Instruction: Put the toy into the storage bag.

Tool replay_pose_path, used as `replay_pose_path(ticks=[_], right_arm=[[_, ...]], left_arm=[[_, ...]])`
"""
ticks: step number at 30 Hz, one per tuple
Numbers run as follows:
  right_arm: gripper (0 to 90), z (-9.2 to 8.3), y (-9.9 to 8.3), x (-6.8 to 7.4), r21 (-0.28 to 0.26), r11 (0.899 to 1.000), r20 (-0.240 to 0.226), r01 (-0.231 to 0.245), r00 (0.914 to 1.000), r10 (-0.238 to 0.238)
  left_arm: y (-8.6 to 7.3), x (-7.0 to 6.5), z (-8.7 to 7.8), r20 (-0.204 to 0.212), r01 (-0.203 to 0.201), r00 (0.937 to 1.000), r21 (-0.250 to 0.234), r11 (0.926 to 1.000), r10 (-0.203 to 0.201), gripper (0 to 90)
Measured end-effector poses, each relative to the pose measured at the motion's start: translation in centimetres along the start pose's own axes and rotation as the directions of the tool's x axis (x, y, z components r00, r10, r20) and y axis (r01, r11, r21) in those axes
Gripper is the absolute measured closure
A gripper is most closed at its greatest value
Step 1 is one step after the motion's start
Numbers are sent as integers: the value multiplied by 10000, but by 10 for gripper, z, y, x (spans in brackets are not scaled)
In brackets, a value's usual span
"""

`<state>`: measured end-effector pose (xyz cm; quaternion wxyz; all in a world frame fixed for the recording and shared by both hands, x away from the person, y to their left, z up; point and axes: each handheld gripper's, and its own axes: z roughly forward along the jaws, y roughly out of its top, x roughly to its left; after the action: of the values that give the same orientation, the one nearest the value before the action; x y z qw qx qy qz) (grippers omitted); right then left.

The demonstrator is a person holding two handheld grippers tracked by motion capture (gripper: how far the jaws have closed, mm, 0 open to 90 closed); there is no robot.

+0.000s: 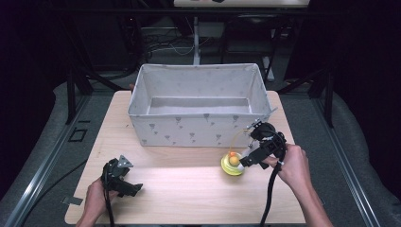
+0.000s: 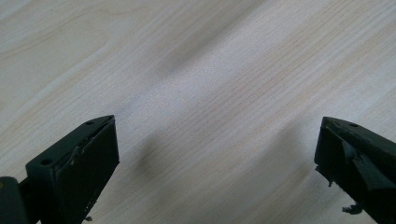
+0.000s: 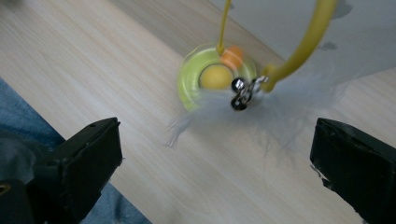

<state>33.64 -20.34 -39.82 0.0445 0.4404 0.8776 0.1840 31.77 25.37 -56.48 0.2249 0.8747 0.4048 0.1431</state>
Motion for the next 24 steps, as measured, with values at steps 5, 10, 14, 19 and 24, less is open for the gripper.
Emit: replay_pose_path(ticks=[5, 10, 14, 19, 24], right_arm=[[75, -7, 12, -1, -190, 9997, 93, 139, 9999, -137], [151, -12, 25, 0, -221, 9993, 297, 313, 9991, -306], [206, -14, 34, 2, -297, 9983, 571, 492, 9972, -475], [250, -16, 44, 8, -261, 9971, 728, 719, 9949, -698], [361, -16, 53, 10, -199, 9964, 1107, 829, 9906, -802]], left_arm=[[0, 0, 0, 0, 53, 10000, -29, 10000, -53, 1], [0, 0, 0, -5, 52, 10000, -24, 10000, -52, 1], [0, -1, 0, 6, 73, 10000, -35, 10000, -73, 1], [0, -1, 0, 18, 61, 10000, 0, 10000, -61, 1], [0, -1, 0, 7, 65, 10000, -28, 10000, -65, 1]])
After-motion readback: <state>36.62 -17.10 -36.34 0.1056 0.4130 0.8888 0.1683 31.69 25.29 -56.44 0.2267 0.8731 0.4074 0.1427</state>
